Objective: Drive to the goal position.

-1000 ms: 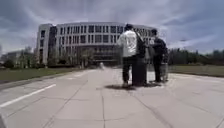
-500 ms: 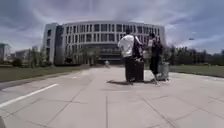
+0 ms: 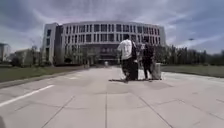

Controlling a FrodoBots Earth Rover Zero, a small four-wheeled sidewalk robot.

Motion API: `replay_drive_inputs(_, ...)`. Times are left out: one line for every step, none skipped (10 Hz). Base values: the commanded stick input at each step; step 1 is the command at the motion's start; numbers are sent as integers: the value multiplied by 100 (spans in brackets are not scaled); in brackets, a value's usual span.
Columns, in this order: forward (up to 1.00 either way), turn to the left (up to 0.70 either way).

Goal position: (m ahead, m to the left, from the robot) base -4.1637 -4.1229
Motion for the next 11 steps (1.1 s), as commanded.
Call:
replay_drive_inputs(50, 0)
replay_drive_inputs(50, 0)
replay_drive_inputs(50, 0)
replay_drive_inputs(50, 0)
replay_drive_inputs(50, 0)
replay_drive_inputs(50, 0)
replay_drive_inputs(44, 0)
replay_drive_inputs(23, 0)
replay_drive_inputs(2, -41)
replay_drive_inputs(0, -48)
replay_drive_inputs(0, -48)
